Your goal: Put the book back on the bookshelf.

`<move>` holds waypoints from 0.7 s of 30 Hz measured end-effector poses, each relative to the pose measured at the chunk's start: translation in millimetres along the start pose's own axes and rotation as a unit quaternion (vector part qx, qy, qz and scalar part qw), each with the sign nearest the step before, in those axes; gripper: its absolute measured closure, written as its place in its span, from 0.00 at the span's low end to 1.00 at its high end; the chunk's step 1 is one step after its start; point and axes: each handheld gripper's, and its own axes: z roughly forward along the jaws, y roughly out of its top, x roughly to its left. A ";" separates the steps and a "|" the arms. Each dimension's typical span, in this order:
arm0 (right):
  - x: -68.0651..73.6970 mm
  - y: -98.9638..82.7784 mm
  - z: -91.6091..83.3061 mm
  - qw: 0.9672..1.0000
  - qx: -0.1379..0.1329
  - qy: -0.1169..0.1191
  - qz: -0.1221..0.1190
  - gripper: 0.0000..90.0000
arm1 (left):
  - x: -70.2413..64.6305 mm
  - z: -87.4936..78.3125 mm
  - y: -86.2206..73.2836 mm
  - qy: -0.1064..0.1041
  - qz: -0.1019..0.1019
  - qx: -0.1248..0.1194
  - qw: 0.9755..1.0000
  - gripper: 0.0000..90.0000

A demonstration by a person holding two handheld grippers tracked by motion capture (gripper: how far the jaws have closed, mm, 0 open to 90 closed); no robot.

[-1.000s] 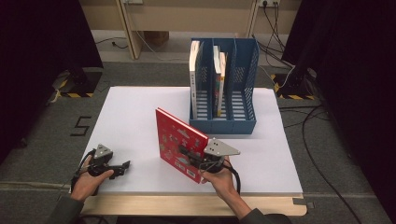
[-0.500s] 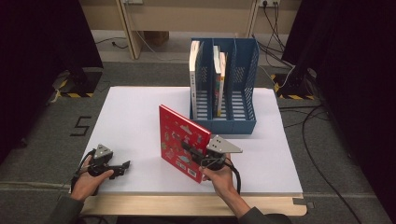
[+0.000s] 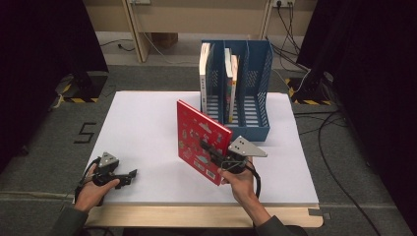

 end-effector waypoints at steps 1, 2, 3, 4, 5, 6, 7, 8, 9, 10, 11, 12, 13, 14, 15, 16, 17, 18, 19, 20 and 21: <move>-1.1 1.1 -1.1 1.000 -0.001 0.000 -0.003 0.88 | 0.1 0.1 0.2 0.000 0.001 0.000 1.000 0.17; -2.1 2.1 -2.1 1.000 -0.003 -0.004 -0.006 0.88 | 0.1 0.1 0.0 -0.001 0.000 0.000 1.000 0.17; -2.4 3.1 -3.6 1.000 -0.002 -0.006 -0.002 0.88 | 0.3 -0.1 -0.2 -0.001 0.001 0.000 1.000 0.17; -3.8 3.9 -4.8 1.000 -0.004 -0.009 -0.004 0.88 | 0.2 -0.2 -0.3 0.000 0.001 0.000 1.000 0.17; -4.3 4.6 -6.1 1.000 -0.003 -0.010 0.000 0.88 | 0.2 -0.2 -0.4 0.000 0.001 0.000 1.000 0.17; -6.0 5.7 -7.8 1.000 -0.006 -0.014 0.000 0.88 | 0.3 -0.1 -0.2 -0.001 0.001 0.000 1.000 0.17; -7.4 6.7 -9.1 1.000 -0.009 -0.016 -0.003 0.88 | 0.2 0.1 0.0 -0.001 0.000 0.000 1.000 0.17; -8.1 7.9 -10.8 1.000 -0.009 -0.018 -0.002 0.88 | 0.2 0.1 -0.2 -0.001 0.000 -0.001 1.000 0.17; -8.9 9.3 -12.6 1.000 -0.011 -0.021 -0.002 0.88 | 0.3 -0.1 -0.3 -0.001 0.001 0.000 1.000 0.17; -9.6 10.7 -14.2 1.000 -0.013 -0.022 -0.002 0.88 | 0.5 -0.3 -0.3 -0.001 0.003 0.001 1.000 0.17; -9.6 12.1 -16.0 1.000 -0.014 -0.023 0.004 0.88 | 0.2 -0.1 -0.2 -0.001 0.001 0.000 1.000 0.17; -10.8 14.1 -17.9 1.000 -0.016 -0.027 -0.001 0.88 | 0.1 0.1 0.0 -0.001 0.001 0.000 1.000 0.17; -11.6 16.2 -19.7 0.999 -0.017 -0.029 -0.002 0.88 | 0.2 0.1 0.1 -0.001 0.001 0.000 1.000 0.17; -11.9 18.1 -21.6 0.999 -0.018 -0.033 -0.002 0.88 | 0.3 0.1 0.1 -0.001 0.001 0.000 1.000 0.17; -12.7 20.1 -23.5 0.999 -0.020 -0.034 -0.002 0.88 | 0.1 0.1 -0.1 -0.001 0.000 0.000 1.000 0.17; -13.1 22.0 -25.7 0.999 -0.020 -0.037 -0.001 0.88 | 0.0 0.1 -0.2 0.000 0.000 -0.001 1.000 0.17; -13.6 23.7 -27.5 0.999 -0.024 -0.041 -0.001 0.88 | 0.1 0.1 0.0 -0.001 0.001 0.000 1.000 0.17; -14.5 25.5 -29.3 0.999 -0.026 -0.043 -0.002 0.88 | 0.3 0.1 0.3 -0.001 0.002 0.002 1.000 0.17; -15.2 27.2 -31.2 0.999 -0.027 -0.046 -0.003 0.88 | 0.3 0.1 0.3 -0.001 0.002 0.002 1.000 0.17; -15.9 28.9 -32.9 0.998 -0.029 -0.048 -0.002 0.88 | 0.3 0.1 0.1 -0.001 0.001 0.001 1.000 0.17; -16.7 30.6 -34.6 0.998 -0.030 -0.051 -0.001 0.88 | 0.0 0.1 -0.1 -0.001 0.000 0.000 1.000 0.17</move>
